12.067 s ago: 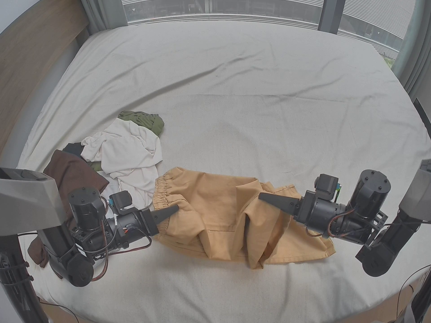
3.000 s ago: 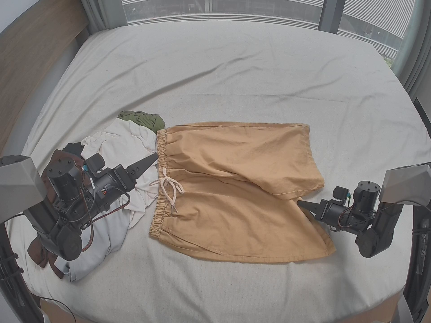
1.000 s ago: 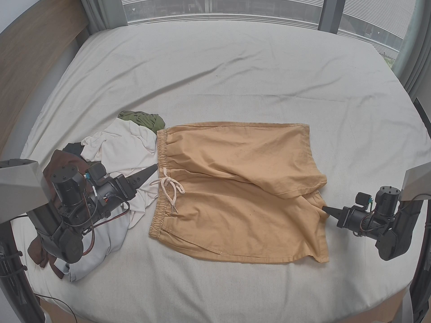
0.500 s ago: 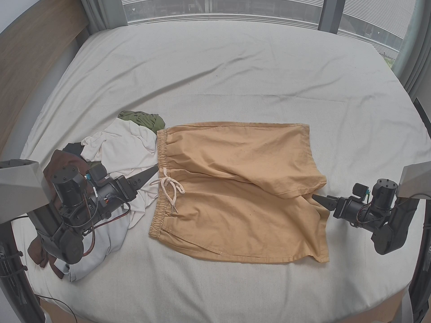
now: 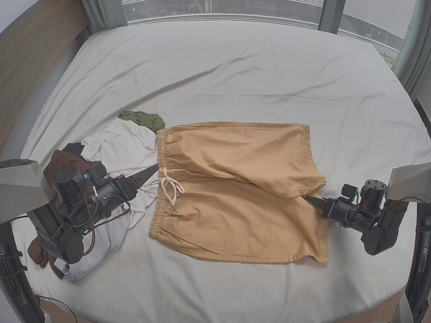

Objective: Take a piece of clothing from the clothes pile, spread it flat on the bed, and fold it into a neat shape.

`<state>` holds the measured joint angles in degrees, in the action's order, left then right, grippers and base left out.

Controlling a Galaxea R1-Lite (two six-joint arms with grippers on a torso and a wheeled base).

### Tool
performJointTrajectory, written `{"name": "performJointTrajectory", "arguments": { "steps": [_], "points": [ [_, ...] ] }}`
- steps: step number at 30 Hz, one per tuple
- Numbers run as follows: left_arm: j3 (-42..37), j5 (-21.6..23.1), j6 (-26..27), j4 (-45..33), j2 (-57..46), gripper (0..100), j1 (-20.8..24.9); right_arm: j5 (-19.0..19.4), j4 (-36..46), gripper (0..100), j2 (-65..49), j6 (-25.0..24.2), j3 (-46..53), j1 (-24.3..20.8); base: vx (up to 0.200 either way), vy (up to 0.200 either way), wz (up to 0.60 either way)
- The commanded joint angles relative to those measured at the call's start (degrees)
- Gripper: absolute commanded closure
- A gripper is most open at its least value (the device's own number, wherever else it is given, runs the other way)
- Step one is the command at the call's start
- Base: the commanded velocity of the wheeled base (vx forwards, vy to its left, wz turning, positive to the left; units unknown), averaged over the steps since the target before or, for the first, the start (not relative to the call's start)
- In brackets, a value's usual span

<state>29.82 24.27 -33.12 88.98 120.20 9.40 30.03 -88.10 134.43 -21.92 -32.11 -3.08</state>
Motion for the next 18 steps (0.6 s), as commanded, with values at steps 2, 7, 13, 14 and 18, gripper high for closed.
{"name": "performJointTrajectory", "arguments": {
  "steps": [2, 7, 13, 14, 18],
  "points": [
    [0.06, -0.01, -0.01, 0.05, -0.05, 0, 0.01, 0.03, -0.14, 100, 0.13, -0.05, -0.59, 0.45, 0.000, 0.000, 0.00],
    [-0.02, -0.01, -0.01, 0.05, 0.12, 0, 0.01, -0.58, -0.14, 100, -1.97, -1.20, -0.41, 1.68, 0.000, 0.000, 0.00],
    [-0.29, 0.07, -0.01, 0.05, 0.30, 0, -0.17, -0.85, -0.14, 100, -1.97, -1.11, -0.67, 3.08, 0.000, 0.000, 0.00],
    [-0.29, 0.07, 0.07, 0.05, 0.39, 0, -0.17, -0.85, -0.14, 100, -1.97, -1.11, -0.67, 3.08, 0.000, 0.000, 0.00],
    [-0.64, 0.07, 0.60, -0.03, 0.65, 0, -0.35, -0.93, -0.14, 100, -1.71, -1.11, -1.11, 3.00, 0.000, 0.000, 0.00]
  ]
}}
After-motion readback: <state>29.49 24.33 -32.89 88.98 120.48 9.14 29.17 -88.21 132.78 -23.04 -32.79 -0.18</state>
